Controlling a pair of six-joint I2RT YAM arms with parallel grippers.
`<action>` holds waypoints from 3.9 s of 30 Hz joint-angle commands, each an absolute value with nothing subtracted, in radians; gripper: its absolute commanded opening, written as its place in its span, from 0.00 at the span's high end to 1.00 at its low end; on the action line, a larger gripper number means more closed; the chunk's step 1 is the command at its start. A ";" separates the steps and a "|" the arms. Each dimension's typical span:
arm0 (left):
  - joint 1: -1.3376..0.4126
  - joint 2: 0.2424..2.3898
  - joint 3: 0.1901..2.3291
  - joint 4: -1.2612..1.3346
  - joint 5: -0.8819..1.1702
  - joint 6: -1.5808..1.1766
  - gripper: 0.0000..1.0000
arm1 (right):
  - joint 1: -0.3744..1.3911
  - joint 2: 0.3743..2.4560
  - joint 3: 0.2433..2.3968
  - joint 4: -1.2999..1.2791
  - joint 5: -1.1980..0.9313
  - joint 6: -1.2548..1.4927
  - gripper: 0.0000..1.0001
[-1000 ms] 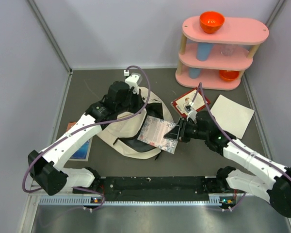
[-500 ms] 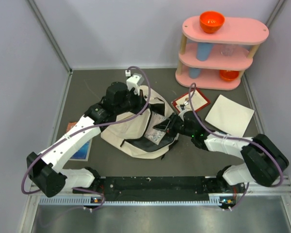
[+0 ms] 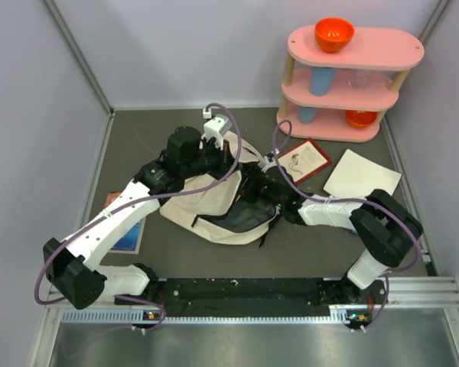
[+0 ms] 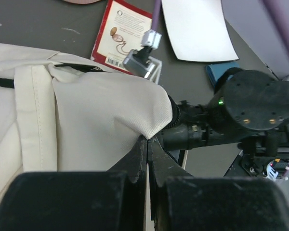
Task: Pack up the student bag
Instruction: Place the book in the student bag.
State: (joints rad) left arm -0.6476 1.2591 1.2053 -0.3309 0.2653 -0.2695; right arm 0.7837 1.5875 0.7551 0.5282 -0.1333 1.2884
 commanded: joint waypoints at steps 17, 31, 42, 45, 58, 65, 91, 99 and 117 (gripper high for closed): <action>-0.554 1.342 1.411 -0.310 0.582 -0.020 1.00 | 0.854 1.839 0.862 0.946 0.130 1.163 0.61; -0.485 1.193 1.098 -0.189 0.495 -0.141 1.00 | 0.792 1.658 0.776 0.666 0.017 1.094 0.44; -0.476 1.210 1.115 -0.166 0.561 -0.160 1.00 | 0.799 1.822 0.787 1.063 -0.164 1.212 1.00; -0.474 1.230 1.129 -0.163 0.591 -0.150 1.00 | 0.808 1.839 0.813 1.057 -0.163 1.203 1.00; -0.451 1.224 1.114 -0.149 0.592 -0.170 1.00 | 0.808 1.775 0.844 0.710 -0.146 1.099 0.56; -0.448 1.138 1.051 -0.140 0.460 -0.181 1.00 | 0.782 1.602 0.804 0.444 -0.111 0.968 0.36; -0.443 1.124 0.988 -0.170 0.477 -0.232 1.00 | 0.568 1.311 0.765 -0.016 -0.234 0.658 0.18; -0.443 1.112 0.977 -0.187 0.491 -0.245 1.00 | 0.557 1.509 0.868 -0.011 -0.302 0.666 0.21; -0.434 1.438 1.314 -0.176 0.642 -0.179 1.00 | 0.610 1.198 0.447 0.230 -0.003 1.005 1.00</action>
